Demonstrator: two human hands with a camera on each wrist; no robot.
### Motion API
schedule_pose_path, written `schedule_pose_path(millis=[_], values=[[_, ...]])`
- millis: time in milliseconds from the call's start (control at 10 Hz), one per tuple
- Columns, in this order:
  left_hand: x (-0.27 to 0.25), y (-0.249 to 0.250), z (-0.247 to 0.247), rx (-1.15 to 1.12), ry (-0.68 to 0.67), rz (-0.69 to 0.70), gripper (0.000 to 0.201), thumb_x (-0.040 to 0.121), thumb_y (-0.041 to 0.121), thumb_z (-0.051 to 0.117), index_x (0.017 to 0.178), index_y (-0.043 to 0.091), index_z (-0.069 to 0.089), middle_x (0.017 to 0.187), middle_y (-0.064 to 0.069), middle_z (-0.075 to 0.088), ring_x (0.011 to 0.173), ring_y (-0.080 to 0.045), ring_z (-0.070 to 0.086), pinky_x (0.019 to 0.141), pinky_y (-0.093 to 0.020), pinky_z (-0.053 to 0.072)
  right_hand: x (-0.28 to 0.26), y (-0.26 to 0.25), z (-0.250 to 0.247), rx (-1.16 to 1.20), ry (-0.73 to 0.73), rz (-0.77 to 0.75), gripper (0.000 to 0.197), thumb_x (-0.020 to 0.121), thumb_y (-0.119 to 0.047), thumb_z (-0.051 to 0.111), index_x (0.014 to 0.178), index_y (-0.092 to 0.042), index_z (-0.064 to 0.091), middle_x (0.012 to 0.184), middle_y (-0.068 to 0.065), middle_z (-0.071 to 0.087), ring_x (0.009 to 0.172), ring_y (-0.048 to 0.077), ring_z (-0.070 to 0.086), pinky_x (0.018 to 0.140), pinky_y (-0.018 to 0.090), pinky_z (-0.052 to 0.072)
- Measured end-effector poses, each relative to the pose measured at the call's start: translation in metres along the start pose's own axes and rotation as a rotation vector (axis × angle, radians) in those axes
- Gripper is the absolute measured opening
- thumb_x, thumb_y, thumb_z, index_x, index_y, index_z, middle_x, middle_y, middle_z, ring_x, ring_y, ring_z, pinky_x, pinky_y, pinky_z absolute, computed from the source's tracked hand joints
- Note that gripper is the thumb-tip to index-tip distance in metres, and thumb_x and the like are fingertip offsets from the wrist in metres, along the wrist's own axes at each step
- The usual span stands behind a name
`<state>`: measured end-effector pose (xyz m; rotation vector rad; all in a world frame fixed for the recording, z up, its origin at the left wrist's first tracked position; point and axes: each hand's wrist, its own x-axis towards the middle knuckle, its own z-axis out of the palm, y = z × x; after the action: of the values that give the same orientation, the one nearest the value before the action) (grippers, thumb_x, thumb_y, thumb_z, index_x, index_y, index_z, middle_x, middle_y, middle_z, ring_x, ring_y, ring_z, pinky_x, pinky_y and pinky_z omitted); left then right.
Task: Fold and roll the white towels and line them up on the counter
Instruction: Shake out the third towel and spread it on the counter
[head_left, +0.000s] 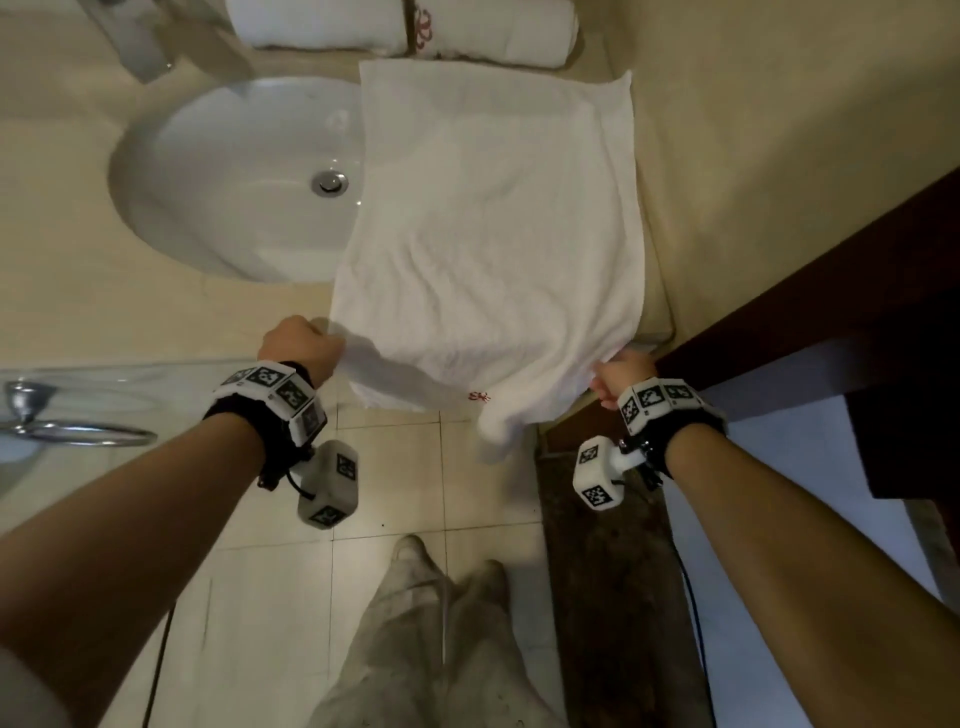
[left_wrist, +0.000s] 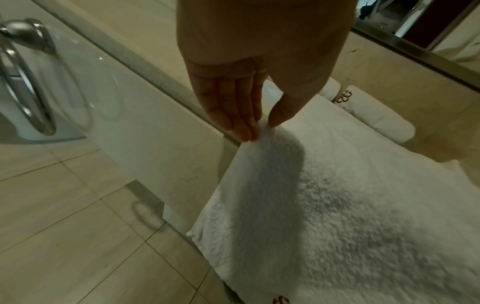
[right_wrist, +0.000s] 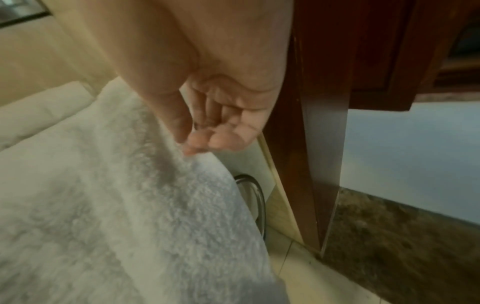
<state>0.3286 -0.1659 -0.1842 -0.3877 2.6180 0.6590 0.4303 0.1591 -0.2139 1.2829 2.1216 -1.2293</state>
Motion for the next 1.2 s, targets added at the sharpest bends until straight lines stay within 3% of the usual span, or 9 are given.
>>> schedule_pose_path(millis=[100, 200, 300, 500, 600, 700, 800, 900, 1200], values=[[-0.004, -0.003, 0.005, -0.066, 0.074, 0.041, 0.024, 0.081, 0.02, 0.055, 0.087, 0.0, 0.067, 0.073, -0.015, 0.067, 0.078, -0.032, 0.066, 0.07, -0.036, 0.052, -0.001, 0.0, -0.002, 0.018, 0.025, -0.017, 0.026, 0.093, -0.014, 0.048, 0.109, 0.001, 0.062, 0.093, 0.019, 0.067, 0.058, 0.018, 0.053, 0.055, 0.026, 0.045], [-0.007, 0.001, 0.001, -0.027, 0.092, 0.067, 0.024, 0.082, 0.016, 0.055, 0.078, -0.003, 0.07, 0.076, -0.02, 0.069, 0.078, -0.035, 0.067, 0.071, -0.039, 0.053, 0.002, 0.011, -0.019, 0.041, 0.096, 0.021, 0.025, 0.091, -0.013, 0.047, 0.105, -0.001, 0.063, 0.1, 0.02, 0.064, 0.082, 0.03, 0.064, 0.078, 0.037, 0.056], [-0.007, 0.001, -0.005, -0.017, 0.116, 0.052, 0.028, 0.085, 0.019, 0.054, 0.077, -0.003, 0.071, 0.079, -0.023, 0.07, 0.078, -0.036, 0.066, 0.073, -0.04, 0.054, -0.01, 0.018, -0.032, 0.217, 0.073, 0.088, 0.018, 0.095, -0.008, 0.04, 0.081, -0.008, 0.05, 0.078, 0.013, 0.057, 0.059, 0.017, 0.055, 0.045, 0.023, 0.05], [-0.004, -0.008, -0.004, -0.065, 0.13, -0.02, 0.035, 0.09, 0.026, 0.046, 0.092, -0.003, 0.066, 0.09, -0.024, 0.069, 0.084, -0.038, 0.065, 0.078, -0.042, 0.054, -0.007, 0.017, -0.031, 0.323, 0.089, 0.053, 0.03, 0.096, -0.007, 0.038, 0.067, -0.015, 0.04, 0.072, 0.005, 0.051, 0.062, 0.015, 0.055, 0.055, 0.024, 0.05], [-0.004, -0.023, 0.008, -0.183, 0.177, -0.08, 0.047, 0.086, 0.038, 0.031, 0.096, 0.0, 0.058, 0.092, -0.024, 0.068, 0.083, -0.039, 0.064, 0.081, -0.046, 0.054, 0.008, 0.024, -0.015, 0.296, 0.044, 0.035, 0.028, 0.095, -0.007, 0.041, 0.068, -0.014, 0.041, 0.073, 0.007, 0.052, 0.062, 0.017, 0.055, 0.054, 0.026, 0.05], [-0.017, -0.035, 0.023, -0.181, 0.085, -0.121, 0.031, 0.086, 0.026, 0.037, 0.083, 0.004, 0.058, 0.084, -0.019, 0.069, 0.08, -0.034, 0.065, 0.083, -0.043, 0.054, 0.015, 0.028, -0.002, 0.28, 0.016, 0.068, 0.008, 0.094, -0.005, 0.046, 0.087, -0.008, 0.048, 0.069, 0.008, 0.051, 0.051, 0.018, 0.053, 0.044, 0.027, 0.05], [-0.018, -0.044, 0.041, -0.101, -0.067, -0.169, 0.021, 0.084, 0.013, 0.047, 0.077, 0.001, 0.062, 0.079, -0.02, 0.064, 0.079, -0.034, 0.061, 0.073, -0.037, 0.048, 0.025, 0.032, 0.004, 0.327, 0.004, 0.105, 0.016, 0.095, -0.005, 0.046, 0.104, -0.017, 0.05, 0.077, 0.008, 0.052, 0.05, 0.015, 0.051, 0.056, 0.03, 0.056], [-0.006, -0.051, 0.064, -0.105, -0.09, -0.191, 0.038, 0.088, 0.013, 0.053, 0.124, 0.003, 0.052, 0.124, -0.021, 0.056, 0.116, -0.037, 0.052, 0.093, -0.04, 0.043, 0.046, 0.046, 0.015, 0.201, -0.01, 0.078, 0.012, 0.093, -0.004, 0.048, 0.087, -0.015, 0.048, 0.098, 0.012, 0.053, 0.061, 0.013, 0.051, 0.058, 0.026, 0.05], [0.017, -0.065, 0.107, -0.327, -0.077, -0.095, 0.051, 0.082, 0.013, 0.068, 0.129, 0.005, 0.051, 0.132, -0.015, 0.055, 0.122, -0.032, 0.051, 0.099, -0.039, 0.041, 0.089, 0.084, 0.043, -0.035, -0.07, 0.122, 0.043, 0.09, -0.006, 0.055, 0.132, 0.003, 0.045, 0.127, 0.023, 0.055, 0.073, 0.021, 0.055, 0.069, 0.031, 0.05]])
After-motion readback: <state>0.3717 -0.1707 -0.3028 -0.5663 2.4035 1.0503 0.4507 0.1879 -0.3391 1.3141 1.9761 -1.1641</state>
